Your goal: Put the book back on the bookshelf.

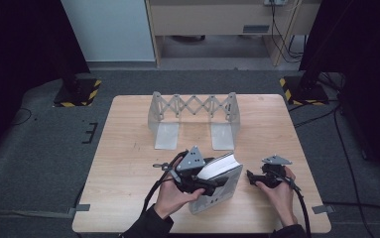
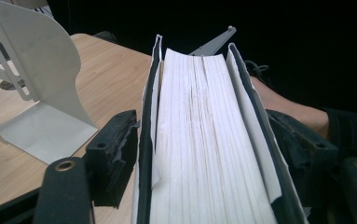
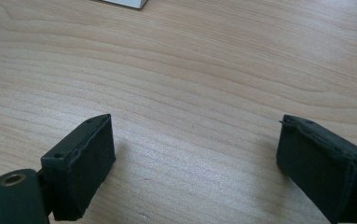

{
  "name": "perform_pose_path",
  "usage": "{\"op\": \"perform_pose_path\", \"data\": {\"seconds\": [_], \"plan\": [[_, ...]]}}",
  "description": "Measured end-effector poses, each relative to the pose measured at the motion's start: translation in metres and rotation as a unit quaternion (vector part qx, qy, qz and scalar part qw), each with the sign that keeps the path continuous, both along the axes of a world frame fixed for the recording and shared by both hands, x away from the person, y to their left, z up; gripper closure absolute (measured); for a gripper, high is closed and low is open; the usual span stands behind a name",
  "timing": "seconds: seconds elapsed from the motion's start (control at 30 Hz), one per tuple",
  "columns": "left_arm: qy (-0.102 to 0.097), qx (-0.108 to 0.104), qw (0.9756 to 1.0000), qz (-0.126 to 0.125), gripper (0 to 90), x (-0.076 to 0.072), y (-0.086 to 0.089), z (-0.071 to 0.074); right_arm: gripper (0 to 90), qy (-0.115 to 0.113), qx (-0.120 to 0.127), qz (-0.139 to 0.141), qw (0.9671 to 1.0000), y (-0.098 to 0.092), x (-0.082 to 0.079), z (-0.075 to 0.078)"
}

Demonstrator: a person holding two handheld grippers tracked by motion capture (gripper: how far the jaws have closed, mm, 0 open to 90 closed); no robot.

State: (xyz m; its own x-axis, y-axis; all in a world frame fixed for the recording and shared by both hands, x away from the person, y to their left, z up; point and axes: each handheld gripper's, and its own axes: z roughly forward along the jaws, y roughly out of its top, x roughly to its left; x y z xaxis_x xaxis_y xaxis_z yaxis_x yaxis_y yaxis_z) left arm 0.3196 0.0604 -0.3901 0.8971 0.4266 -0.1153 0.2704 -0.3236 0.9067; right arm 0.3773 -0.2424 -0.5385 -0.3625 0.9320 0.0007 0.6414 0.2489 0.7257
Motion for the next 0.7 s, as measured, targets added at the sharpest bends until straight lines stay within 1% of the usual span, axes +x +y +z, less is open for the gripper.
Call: {"op": "perform_pose_path", "data": {"seconds": [0.13,0.2,0.27,0.33,0.4,0.53,0.7], "plan": [[0.003,-0.016,0.9999,0.0,24.1,0.0002,0.0012,-0.0009,11.6,0.0,0.001,-0.002,1.0,0.0004,0.0,0.0],[0.004,-0.018,0.9998,0.0,23.9,0.0006,0.0014,-0.001,11.6,0.0,0.001,-0.001,1.0,0.0004,0.0,0.0],[0.003,-0.015,0.9999,0.0,24.8,0.0004,0.0014,-0.0009,11.6,0.0,0.0,0.001,1.0,0.0001,0.0,0.0],[-0.001,-0.009,1.0,0.001,28.2,-0.0004,0.0009,-0.0008,11.6,0.0,0.001,-0.001,1.0,0.0004,0.0,0.0],[-0.007,0.004,0.9999,0.007,34.3,-0.0012,-0.0001,-0.0004,11.6,0.0,0.0,0.0,1.0,0.0003,0.0,0.0],[0.003,0.008,1.0,0.005,43.4,-0.0012,-0.0005,0.0005,11.6,0.0,0.0,-0.001,1.0,0.0002,0.0,0.0],[0.001,0.009,0.9999,0.011,47.5,-0.002,-0.0005,0.0007,11.6,0.0,-0.001,0.0,1.0,0.0001,0.0,0.0]]}}
